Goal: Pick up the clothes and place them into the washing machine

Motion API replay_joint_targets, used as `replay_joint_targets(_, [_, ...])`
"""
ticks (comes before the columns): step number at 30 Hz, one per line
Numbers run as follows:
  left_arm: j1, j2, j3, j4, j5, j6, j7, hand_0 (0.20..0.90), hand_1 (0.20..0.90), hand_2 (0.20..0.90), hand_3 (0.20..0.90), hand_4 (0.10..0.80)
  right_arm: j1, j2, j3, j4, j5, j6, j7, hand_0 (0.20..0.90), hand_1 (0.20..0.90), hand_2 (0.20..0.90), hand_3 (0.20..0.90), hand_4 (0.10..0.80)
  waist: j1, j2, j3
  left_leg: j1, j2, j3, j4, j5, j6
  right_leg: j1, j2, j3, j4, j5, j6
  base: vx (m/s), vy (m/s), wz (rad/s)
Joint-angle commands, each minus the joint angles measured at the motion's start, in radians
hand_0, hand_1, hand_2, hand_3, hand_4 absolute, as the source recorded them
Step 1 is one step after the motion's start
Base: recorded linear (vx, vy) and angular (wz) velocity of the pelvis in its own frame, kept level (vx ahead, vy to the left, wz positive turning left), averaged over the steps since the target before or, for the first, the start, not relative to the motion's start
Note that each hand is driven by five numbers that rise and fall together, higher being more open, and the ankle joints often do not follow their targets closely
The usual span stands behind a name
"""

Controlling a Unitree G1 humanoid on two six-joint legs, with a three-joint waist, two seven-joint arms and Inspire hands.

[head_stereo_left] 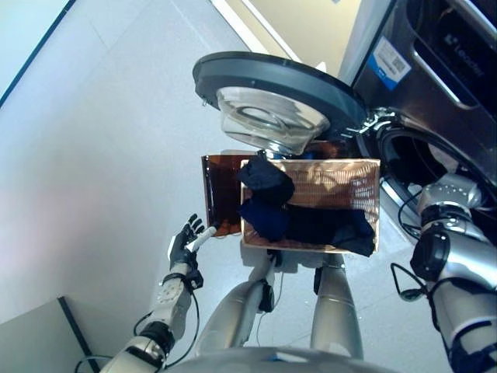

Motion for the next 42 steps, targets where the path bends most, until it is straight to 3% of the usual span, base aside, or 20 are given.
replay_joint_targets(1, [0.041,0.048,0.020,0.018,-0.014,-0.058,0.015,0.900,0.900,0.900,0.900,0.800,-0.035,-0.147,0.112,-0.110,-0.093,-0.092,0.053,0.200,0.200,0.200,0.200,0.300,0.002,-0.023,-0.090,-0.022,-0.019,0.034,0.032,-0.047,-0.069,0.048,0.020,-0.008,-0.085,0.018,-0.033,0.000,0.000,0.00])
replay_joint_targets(2, [0.041,0.048,0.020,0.018,-0.014,-0.058,0.015,0.900,0.900,0.900,0.900,0.800,-0.035,-0.148,0.112,-0.109,-0.093,-0.092,0.054,0.376,0.376,0.376,0.376,0.425,0.002,-0.024,-0.090,-0.022,-0.019,0.035,0.032,-0.047,-0.069,0.048,0.020,-0.008,-0.085,0.018,-0.033,0.000,0.000,0.00])
replay_joint_targets(3, [0.041,0.048,0.021,0.013,-0.016,-0.059,0.014,0.900,0.900,0.900,0.900,0.800,-0.038,-0.147,0.117,-0.104,-0.093,-0.088,0.057,0.669,0.669,0.669,0.669,0.635,0.003,-0.024,-0.089,-0.022,-0.018,0.035,0.031,-0.048,-0.069,0.048,0.020,-0.008,-0.085,0.019,-0.033,0.000,0.000,0.00])
replay_joint_targets(4, [0.040,0.047,0.023,0.022,-0.014,-0.059,0.013,0.900,0.900,0.900,0.900,0.800,-0.036,-0.141,0.119,-0.095,-0.092,-0.083,0.062,0.900,0.900,0.900,0.900,0.800,0.003,-0.025,-0.088,-0.023,-0.017,0.038,0.030,-0.048,-0.069,0.048,0.021,-0.008,-0.088,0.020,-0.032,0.000,0.000,0.00])
replay_joint_targets(17, [0.037,0.040,0.033,0.020,-0.013,-0.057,0.010,0.900,0.900,0.900,0.900,0.800,0.038,-0.084,0.126,-0.019,-0.133,-0.011,0.065,0.900,0.900,0.900,0.900,0.800,-0.003,-0.045,-0.080,-0.021,-0.014,0.046,0.047,-0.057,-0.063,0.059,0.021,-0.007,-0.096,0.028,-0.032,-0.005,0.006,-0.02])
replay_joint_targets(28, [0.031,0.037,0.059,0.014,-0.002,-0.063,0.010,0.900,0.900,0.900,0.900,0.800,0.181,0.087,0.158,-0.005,-0.195,0.034,0.075,0.900,0.900,0.900,0.900,0.800,-0.016,-0.064,-0.077,-0.008,-0.021,0.054,0.066,-0.069,-0.056,0.084,0.014,-0.006,-0.102,0.038,-0.027,-0.019,0.027,-0.02])
replay_joint_targets(33, [0.025,0.041,0.086,0.031,0.010,-0.068,0.013,0.900,0.900,0.900,0.900,0.800,0.278,0.159,0.227,-0.019,-0.334,0.084,0.073,0.900,0.900,0.900,0.900,0.800,-0.028,-0.088,-0.068,-0.005,-0.024,0.061,0.083,-0.081,-0.052,0.101,0.010,-0.007,-0.106,0.042,-0.024,-0.035,0.022,-0.04])
replay_joint_targets(36, [0.019,0.053,0.119,0.026,0.038,-0.076,0.023,0.900,0.900,0.900,0.900,0.800,0.352,0.191,0.339,-0.031,-0.570,0.149,0.050,0.900,0.900,0.900,0.900,0.800,-0.037,-0.114,-0.061,0.006,-0.021,0.062,0.090,-0.082,-0.048,0.118,0.010,-0.011,-0.111,0.051,-0.023,-0.012,0.003,-0.01])
replay_joint_targets(42, [0.019,0.070,0.161,0.023,0.068,-0.082,0.033,0.900,0.900,0.900,0.900,0.800,0.443,0.241,0.464,-0.128,-0.795,0.194,0.049,0.900,0.900,0.900,0.900,0.800,-0.052,-0.159,-0.055,0.016,-0.017,0.062,0.108,-0.087,-0.045,0.145,0.013,-0.019,-0.122,0.060,-0.022,0.000,-0.002,-0.01])
